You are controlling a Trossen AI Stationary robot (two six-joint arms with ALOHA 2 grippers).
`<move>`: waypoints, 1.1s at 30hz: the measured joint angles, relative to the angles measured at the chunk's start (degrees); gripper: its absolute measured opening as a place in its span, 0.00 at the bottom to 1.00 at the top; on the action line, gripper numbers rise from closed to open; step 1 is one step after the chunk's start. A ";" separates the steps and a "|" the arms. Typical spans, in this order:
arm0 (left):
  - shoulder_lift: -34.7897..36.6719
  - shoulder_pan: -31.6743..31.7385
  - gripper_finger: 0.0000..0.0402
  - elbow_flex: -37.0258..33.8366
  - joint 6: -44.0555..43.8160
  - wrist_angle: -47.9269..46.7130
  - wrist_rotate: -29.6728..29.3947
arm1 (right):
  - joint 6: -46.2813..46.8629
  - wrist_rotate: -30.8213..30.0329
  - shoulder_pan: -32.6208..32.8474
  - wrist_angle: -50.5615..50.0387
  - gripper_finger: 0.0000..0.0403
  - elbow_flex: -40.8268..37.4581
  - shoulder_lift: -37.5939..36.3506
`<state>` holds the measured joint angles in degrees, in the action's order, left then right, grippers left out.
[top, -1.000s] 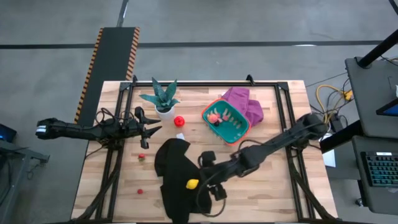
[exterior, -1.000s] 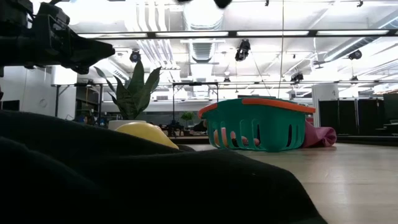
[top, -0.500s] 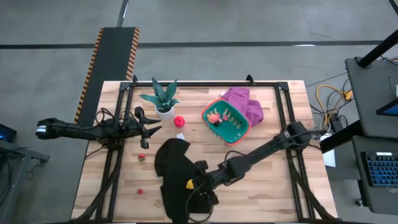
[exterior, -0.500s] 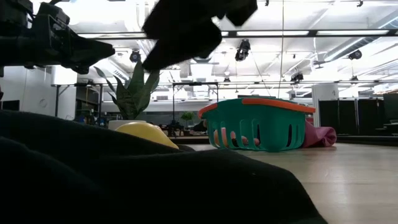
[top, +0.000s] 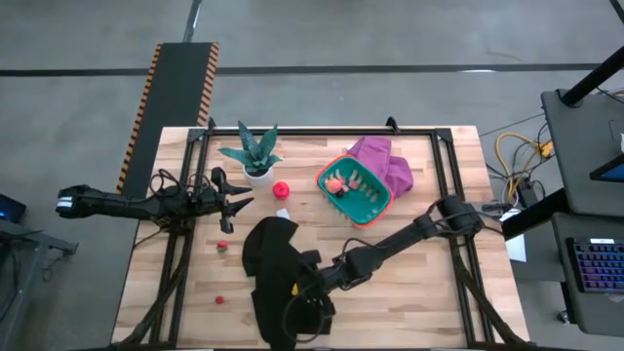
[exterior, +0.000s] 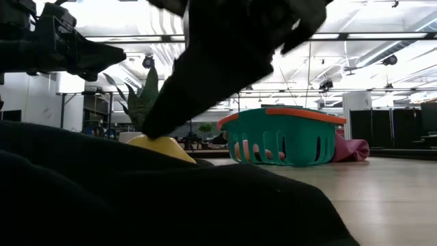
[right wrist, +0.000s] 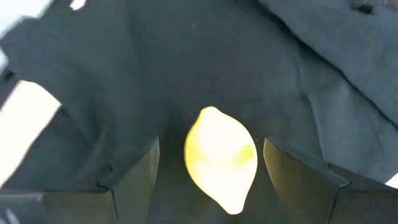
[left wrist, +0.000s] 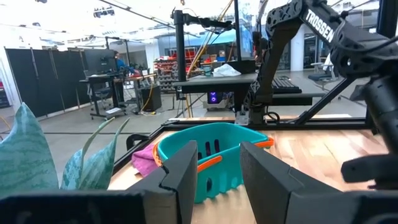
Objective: Pick and placing Produce into tupperware
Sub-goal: Put the lemon into the green basket
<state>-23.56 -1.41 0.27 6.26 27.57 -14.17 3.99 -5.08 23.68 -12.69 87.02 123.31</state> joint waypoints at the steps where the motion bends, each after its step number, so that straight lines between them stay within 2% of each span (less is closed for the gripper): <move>1: -0.03 -0.01 0.27 0.00 0.00 0.00 0.01 | -0.02 -0.03 -0.14 0.00 0.70 0.00 0.33; 8: -0.03 -0.02 0.27 0.00 0.02 -0.04 0.00 | -0.18 -0.03 -1.08 -0.15 0.70 0.00 0.62; 19: -0.03 -0.02 0.27 0.00 0.04 -0.04 0.00 | -0.36 0.55 -1.09 1.31 0.64 -0.16 0.64; 33: -0.05 -0.02 0.27 0.00 0.04 -0.04 0.00 | 0.62 0.90 -0.70 3.31 0.63 -2.67 0.70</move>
<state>-23.61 -1.43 0.27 6.31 27.53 -14.18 4.61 -4.19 22.98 -9.37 84.35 124.01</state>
